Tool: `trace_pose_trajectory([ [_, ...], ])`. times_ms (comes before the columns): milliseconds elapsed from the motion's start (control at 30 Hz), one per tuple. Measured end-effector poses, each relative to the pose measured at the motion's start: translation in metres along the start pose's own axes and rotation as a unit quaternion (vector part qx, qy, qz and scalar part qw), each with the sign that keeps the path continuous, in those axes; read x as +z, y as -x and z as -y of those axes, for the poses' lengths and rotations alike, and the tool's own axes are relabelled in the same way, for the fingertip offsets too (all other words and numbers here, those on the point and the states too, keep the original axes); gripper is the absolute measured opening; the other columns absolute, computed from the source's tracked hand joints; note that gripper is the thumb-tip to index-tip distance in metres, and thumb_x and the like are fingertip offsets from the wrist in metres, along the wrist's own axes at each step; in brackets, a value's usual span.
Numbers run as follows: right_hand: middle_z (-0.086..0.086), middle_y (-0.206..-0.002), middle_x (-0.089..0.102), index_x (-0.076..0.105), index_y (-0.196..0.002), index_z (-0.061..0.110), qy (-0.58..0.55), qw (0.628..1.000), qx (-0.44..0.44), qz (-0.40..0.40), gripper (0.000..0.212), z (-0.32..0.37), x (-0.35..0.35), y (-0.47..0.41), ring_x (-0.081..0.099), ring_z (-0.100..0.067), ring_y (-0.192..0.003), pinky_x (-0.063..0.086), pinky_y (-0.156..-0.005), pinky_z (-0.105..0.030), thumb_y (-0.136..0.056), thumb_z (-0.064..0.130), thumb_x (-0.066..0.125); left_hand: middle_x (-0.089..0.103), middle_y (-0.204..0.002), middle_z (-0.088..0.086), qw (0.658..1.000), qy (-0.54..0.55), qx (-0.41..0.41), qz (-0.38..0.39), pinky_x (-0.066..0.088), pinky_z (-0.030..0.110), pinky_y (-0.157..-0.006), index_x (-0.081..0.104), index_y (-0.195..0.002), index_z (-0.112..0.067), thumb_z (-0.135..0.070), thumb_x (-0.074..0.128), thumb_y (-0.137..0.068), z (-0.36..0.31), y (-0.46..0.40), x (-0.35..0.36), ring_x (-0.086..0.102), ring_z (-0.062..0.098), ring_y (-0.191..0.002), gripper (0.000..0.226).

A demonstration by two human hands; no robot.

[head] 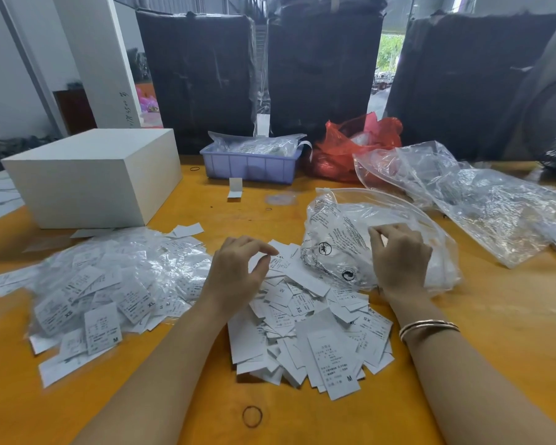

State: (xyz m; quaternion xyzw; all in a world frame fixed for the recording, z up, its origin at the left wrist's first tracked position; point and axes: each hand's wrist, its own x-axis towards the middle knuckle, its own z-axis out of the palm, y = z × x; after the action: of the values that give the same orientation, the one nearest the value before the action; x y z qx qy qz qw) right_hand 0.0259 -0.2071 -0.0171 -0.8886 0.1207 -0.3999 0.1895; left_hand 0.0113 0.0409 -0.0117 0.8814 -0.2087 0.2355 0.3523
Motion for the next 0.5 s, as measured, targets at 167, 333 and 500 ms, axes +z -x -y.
trace_pose_trajectory([
  [167, -0.009, -0.077, 0.066, 0.068, -0.087, 0.003, -0.277, 0.931, -0.228, 0.067, 0.008, 0.033, -0.013, 0.012, 0.059, -0.01, -0.069, 0.047, -0.066, -0.023, -0.087, 0.008, 0.062, 0.057, -0.105, -0.023, 0.988, 0.141, -0.04, 0.047, 0.036, 0.009, -0.084, 0.061, -0.105, -0.036, -0.016, 0.059, -0.091, -0.006, -0.002, -0.003, 0.051, 0.001, -0.104, 0.025],
  [333, 0.008, -0.069, 0.065, 0.066, -0.088, 0.018, -0.447, 0.844, -0.118, 0.273, 0.014, 0.065, -0.009, 0.034, 0.058, -0.003, -0.062, 0.045, -0.06, -0.015, -0.093, 0.014, 0.054, 0.064, -0.114, -0.016, 0.939, 0.304, -0.1, 0.124, 0.043, 0.008, -0.081, 0.059, -0.114, -0.039, -0.015, 0.055, -0.094, -0.011, -0.003, -0.007, 0.055, -0.006, -0.105, 0.032],
  [500, 0.009, -0.067, 0.066, 0.068, -0.085, 0.022, -0.447, 0.831, -0.065, 0.325, 0.017, 0.064, -0.005, 0.038, 0.059, -0.01, -0.064, 0.047, -0.063, -0.023, -0.094, 0.019, 0.054, 0.071, -0.101, -0.01, 0.913, 0.36, -0.13, 0.139, 0.046, 0.012, -0.077, 0.068, -0.11, -0.024, -0.036, 0.055, -0.082, -0.012, -0.002, -0.008, 0.062, 0.003, -0.095, 0.033],
])
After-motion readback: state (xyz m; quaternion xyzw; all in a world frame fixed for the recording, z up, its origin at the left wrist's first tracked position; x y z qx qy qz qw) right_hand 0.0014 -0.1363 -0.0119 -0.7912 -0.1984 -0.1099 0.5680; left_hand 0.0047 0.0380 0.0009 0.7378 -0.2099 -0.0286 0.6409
